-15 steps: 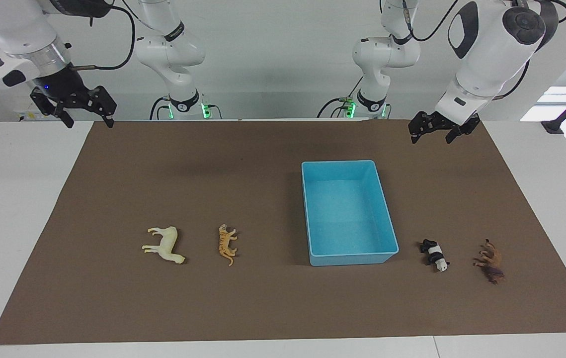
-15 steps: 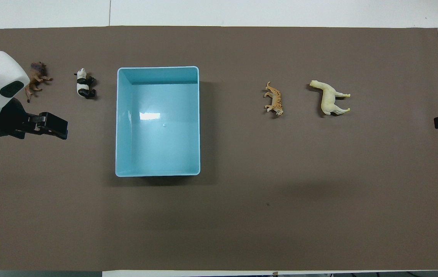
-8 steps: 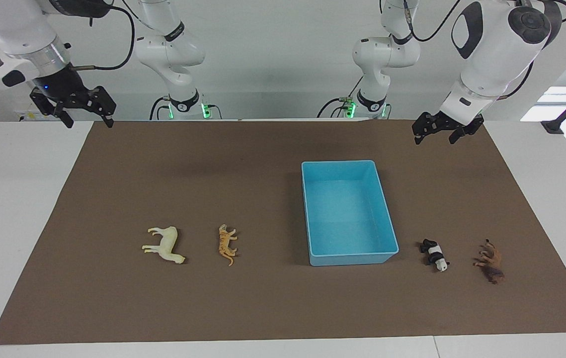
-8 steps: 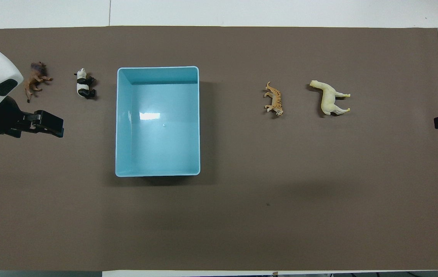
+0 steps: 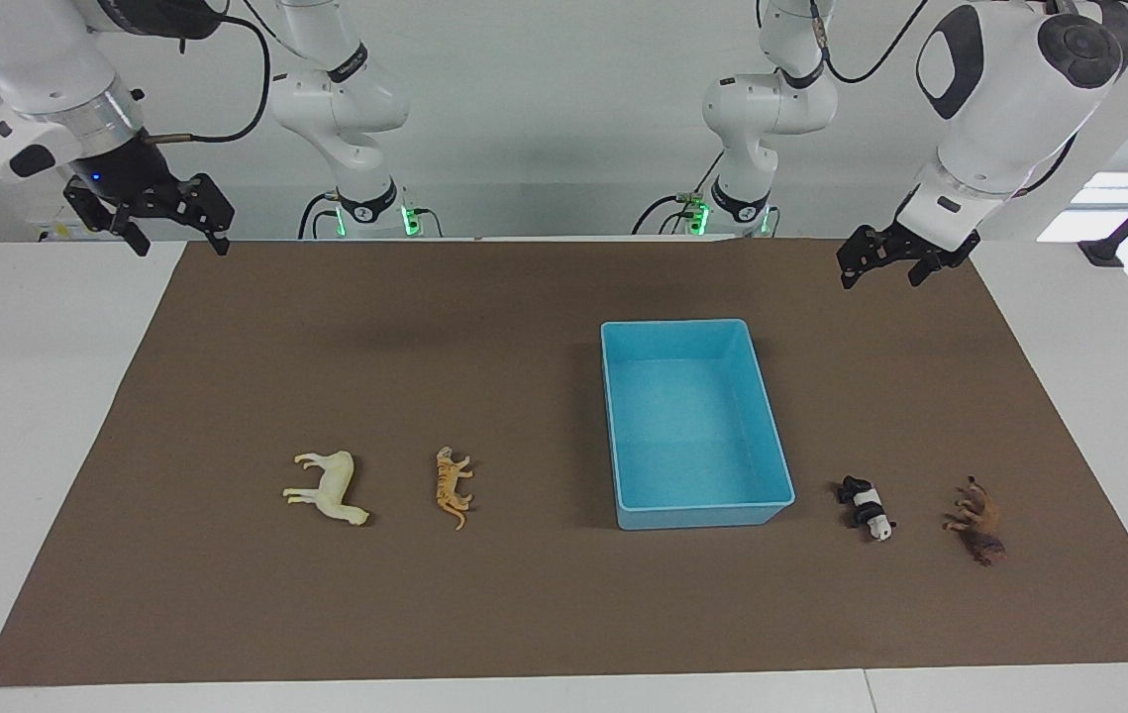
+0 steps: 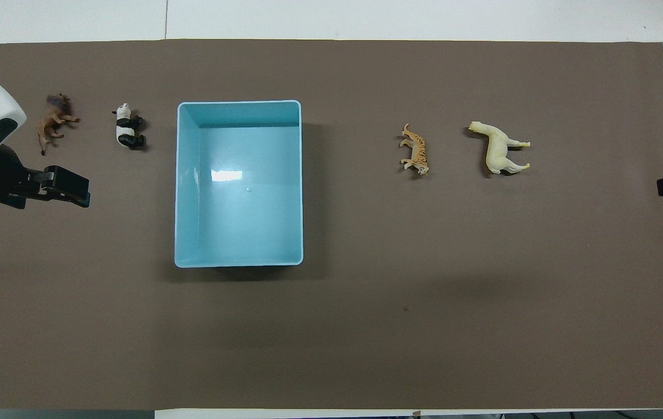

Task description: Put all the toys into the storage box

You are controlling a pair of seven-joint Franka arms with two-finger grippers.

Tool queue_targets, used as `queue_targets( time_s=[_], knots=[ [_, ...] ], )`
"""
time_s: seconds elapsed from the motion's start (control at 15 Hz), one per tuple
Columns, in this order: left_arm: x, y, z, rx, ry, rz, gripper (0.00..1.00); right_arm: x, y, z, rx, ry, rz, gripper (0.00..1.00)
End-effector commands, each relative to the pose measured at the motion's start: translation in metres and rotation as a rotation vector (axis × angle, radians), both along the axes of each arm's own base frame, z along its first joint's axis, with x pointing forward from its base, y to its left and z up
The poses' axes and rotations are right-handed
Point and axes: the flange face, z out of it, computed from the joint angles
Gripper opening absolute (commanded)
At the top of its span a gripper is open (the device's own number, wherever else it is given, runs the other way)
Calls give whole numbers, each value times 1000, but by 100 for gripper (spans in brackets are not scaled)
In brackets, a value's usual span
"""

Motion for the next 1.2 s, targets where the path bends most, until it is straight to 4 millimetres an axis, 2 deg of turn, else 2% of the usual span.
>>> queue_targets(
  time_s=[0.0, 0.13, 0.27, 0.4, 0.67, 0.73, 0.8, 0.87, 1.13],
  knots=[
    [-2, 3, -4, -7, -50, 18, 100, -1, 5, -7, 8, -21, 23, 100],
    [-2, 14, -7, -7, -50, 39, 100, 6, 7, -22, 4, -31, 26, 100],
    [-2, 14, -7, -7, -50, 39, 100, 14, 26, -47, 5, -45, 54, 100],
    [-1, 14, -7, -7, -53, 39, 100, 23, 30, -70, 0, -39, 3, 100],
    [-1, 14, -8, -7, -54, 39, 100, 57, 33, -136, -7, 3, -1, 100],
    [-1, 15, -8, -7, -54, 41, 100, 63, 40, -147, -9, -12, 8, 100],
    [-1, 15, -8, -7, -53, 41, 100, 67, 60, -157, -10, -33, 40, 100],
    [-1, 15, -8, -7, -53, 41, 100, 70, 66, -170, -12, -43, 51, 100],
    [0, 15, -8, -7, -57, 41, 100, 82, 73, -220, -18, -115, 60, 100]
  ],
)
